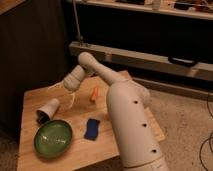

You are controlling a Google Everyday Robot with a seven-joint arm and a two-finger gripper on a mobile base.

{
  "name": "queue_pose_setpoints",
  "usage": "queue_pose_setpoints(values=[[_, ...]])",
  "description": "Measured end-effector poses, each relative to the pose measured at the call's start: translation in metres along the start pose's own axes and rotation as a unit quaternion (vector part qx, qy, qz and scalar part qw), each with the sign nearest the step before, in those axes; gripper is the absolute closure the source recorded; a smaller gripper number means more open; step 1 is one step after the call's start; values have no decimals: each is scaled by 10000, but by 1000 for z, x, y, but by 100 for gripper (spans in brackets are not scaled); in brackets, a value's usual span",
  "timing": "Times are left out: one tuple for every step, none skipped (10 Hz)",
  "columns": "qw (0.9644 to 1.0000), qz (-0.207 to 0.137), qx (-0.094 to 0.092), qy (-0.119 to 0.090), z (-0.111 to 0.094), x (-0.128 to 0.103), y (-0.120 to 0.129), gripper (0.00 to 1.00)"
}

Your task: Place the eraser in the ceramic cup

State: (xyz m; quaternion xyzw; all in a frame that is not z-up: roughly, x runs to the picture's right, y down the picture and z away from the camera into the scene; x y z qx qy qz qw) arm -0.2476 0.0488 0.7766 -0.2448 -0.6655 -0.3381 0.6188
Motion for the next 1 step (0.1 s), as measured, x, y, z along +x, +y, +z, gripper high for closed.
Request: queue_pose_setpoints(values=[[10000, -10, -7, -10, 1, -1, -1, 20]])
